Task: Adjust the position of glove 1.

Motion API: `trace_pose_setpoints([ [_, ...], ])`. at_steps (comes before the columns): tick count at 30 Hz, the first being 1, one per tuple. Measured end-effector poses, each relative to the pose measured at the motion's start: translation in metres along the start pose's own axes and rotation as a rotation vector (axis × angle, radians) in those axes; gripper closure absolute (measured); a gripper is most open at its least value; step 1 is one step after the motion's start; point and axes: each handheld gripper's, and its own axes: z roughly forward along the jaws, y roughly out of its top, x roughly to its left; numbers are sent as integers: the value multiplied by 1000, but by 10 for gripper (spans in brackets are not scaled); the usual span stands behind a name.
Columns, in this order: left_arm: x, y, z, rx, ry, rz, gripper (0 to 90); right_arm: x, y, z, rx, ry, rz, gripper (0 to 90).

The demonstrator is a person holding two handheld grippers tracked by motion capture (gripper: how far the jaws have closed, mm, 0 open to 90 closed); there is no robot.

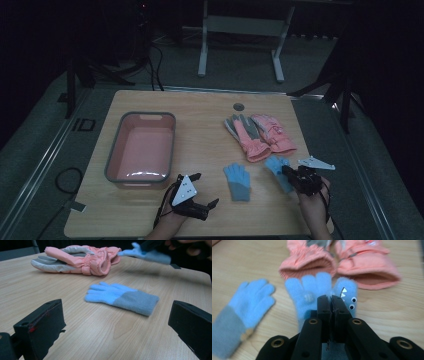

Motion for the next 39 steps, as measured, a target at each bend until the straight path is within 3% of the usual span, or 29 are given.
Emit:
trace_pose_setpoints([
  [1, 0, 0, 0, 0, 1, 0, 6, 5, 1, -6, -13, -36, 31, 864],
  [3, 0, 0, 0, 0, 1, -2, 6, 10, 3, -13, -25, -62, 98, 865],
  [6, 0, 0, 0, 2, 0, 5, 6, 19, 2, -20, -58, -53, 192, 866],
  [12, -1, 0, 0, 3, 1, 14, 6, 37, -7, -14, -52, -110, 221, 865],
  [14, -1, 0, 0, 1, 1, 8, 6, 40, -18, -8, -37, -137, 256, 865],
  [21, -1, 0, -1, 5, -1, 15, 6, 33, -32, 9, -35, -191, 328, 864],
  [26, 0, 0, 0, 2, -2, 5, 6, 30, -42, 24, 8, -228, 326, 852],
  [28, -1, 0, 0, 3, -3, 8, 6, 30, -46, 26, 0, -223, 329, 845],
  [30, -1, 0, 0, 3, -3, 8, 6, 32, -45, 27, 3, -238, 298, 829],
  [33, -1, 0, 0, 2, -4, 7, 6, 32, -43, 24, 7, -227, 307, 755],
  [35, 0, 0, 0, 1, -5, 6, 6, 32, -39, 19, 3, -220, 292, 720],
  [39, 0, 0, -1, 1, -7, 5, 6, 21, -24, 8, 11, -154, 234, 680],
])
